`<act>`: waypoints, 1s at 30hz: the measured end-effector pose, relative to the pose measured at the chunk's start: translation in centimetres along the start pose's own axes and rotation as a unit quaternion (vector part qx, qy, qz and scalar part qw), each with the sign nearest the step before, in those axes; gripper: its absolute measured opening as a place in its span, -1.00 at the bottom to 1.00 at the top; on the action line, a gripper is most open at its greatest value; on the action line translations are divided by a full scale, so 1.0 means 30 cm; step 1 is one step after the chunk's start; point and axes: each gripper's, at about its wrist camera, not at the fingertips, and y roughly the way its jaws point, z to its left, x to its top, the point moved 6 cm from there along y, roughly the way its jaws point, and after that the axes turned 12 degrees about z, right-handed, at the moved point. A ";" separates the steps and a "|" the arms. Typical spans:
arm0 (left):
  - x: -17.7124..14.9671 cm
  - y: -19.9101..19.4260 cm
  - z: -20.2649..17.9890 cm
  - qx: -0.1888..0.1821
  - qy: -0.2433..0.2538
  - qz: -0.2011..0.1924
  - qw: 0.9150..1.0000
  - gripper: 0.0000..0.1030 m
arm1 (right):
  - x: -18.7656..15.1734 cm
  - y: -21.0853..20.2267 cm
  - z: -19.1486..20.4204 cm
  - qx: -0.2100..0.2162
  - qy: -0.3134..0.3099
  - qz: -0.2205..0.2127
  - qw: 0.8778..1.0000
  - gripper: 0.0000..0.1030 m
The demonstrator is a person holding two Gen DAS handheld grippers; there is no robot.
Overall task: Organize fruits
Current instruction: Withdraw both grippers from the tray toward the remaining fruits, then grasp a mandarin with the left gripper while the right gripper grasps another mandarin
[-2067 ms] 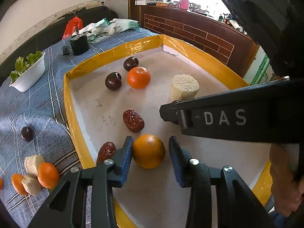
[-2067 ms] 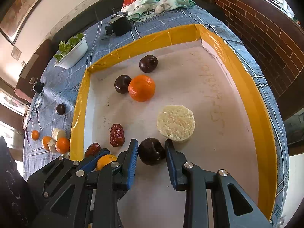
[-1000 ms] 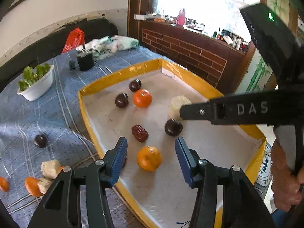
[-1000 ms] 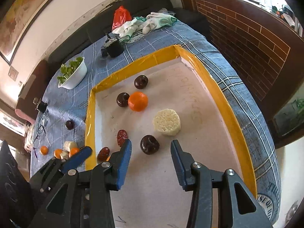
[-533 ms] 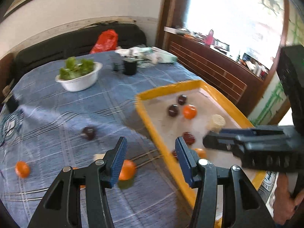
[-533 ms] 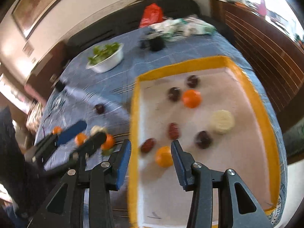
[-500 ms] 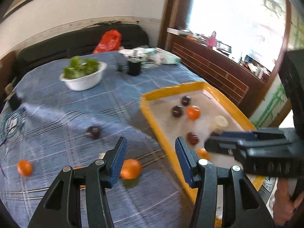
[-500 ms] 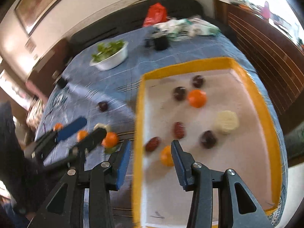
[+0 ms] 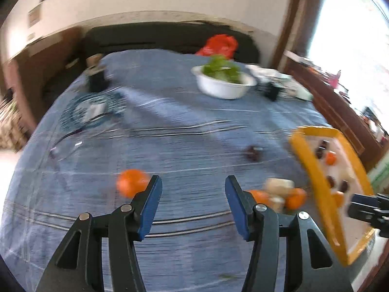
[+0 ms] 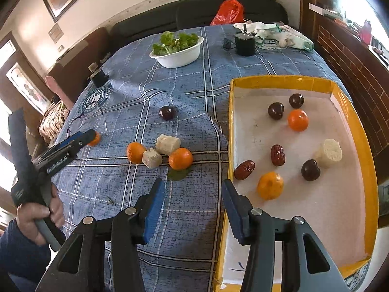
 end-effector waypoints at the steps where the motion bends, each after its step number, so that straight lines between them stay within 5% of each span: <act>1: 0.002 0.007 0.053 0.011 -0.013 0.001 1.000 0.03 | -0.003 -0.001 0.002 -0.002 0.001 0.000 1.000 0.02; 7: 0.019 0.071 0.187 0.047 -0.032 0.023 0.998 0.10 | -0.008 -0.012 0.000 -0.011 0.010 -0.003 1.000 0.03; 18: 0.035 0.198 0.193 0.066 -0.018 0.062 0.996 0.10 | -0.016 -0.021 -0.015 -0.020 0.028 -0.005 0.999 0.04; 21: 0.032 0.218 0.187 0.071 -0.010 0.062 0.995 -0.04 | -0.013 -0.015 -0.010 -0.018 0.028 -0.003 0.999 0.04; 23: 0.031 0.216 0.179 0.072 -0.007 0.060 0.996 -0.31 | -0.007 -0.006 -0.003 -0.013 0.029 0.002 1.000 0.04; 30: -0.081 0.153 0.091 0.032 0.004 0.069 0.997 -0.31 | 0.050 0.045 0.020 -0.011 0.017 0.013 1.000 0.04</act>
